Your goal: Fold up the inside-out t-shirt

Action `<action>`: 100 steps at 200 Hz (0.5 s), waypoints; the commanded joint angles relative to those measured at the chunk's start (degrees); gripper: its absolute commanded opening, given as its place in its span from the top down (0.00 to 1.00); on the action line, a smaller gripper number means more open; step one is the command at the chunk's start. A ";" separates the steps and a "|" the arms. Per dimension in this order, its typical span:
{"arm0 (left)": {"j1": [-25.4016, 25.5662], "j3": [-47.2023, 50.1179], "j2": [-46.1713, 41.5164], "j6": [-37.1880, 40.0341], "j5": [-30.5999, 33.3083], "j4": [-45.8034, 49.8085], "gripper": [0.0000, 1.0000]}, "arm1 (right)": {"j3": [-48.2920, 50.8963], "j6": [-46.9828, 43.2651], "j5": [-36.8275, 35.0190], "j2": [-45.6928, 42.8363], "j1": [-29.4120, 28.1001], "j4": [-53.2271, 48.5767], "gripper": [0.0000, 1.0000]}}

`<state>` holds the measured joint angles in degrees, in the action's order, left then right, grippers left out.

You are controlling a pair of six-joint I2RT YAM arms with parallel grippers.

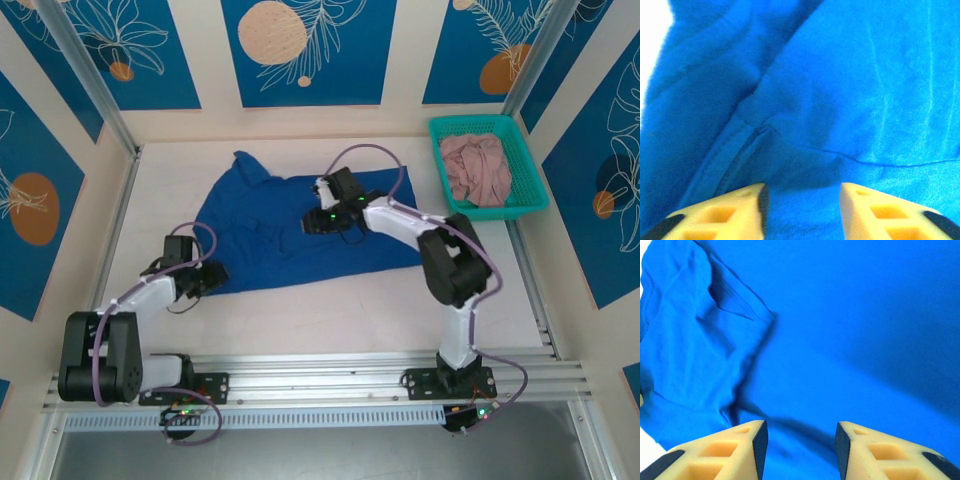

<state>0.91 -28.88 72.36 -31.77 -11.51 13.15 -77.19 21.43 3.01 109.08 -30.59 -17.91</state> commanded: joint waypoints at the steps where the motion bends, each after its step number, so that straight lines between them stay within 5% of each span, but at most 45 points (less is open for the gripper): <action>1: -0.65 -2.00 -3.85 -0.10 2.40 2.36 0.50 | 8.87 0.82 -2.82 -8.88 5.93 -7.25 0.57; 51: -0.26 -5.00 -0.96 -0.31 -1.46 -0.99 0.42 | 17.05 5.69 -3.28 -12.19 20.13 -13.82 0.60; 100: 0.59 -6.85 6.18 -0.13 -1.75 -3.98 0.42 | 19.64 7.29 -3.37 -10.39 27.05 -17.07 0.63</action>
<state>1.17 -34.26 75.66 -32.05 -13.06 10.90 -59.11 26.65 -0.89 97.43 -5.52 -31.00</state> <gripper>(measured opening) 0.578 0.385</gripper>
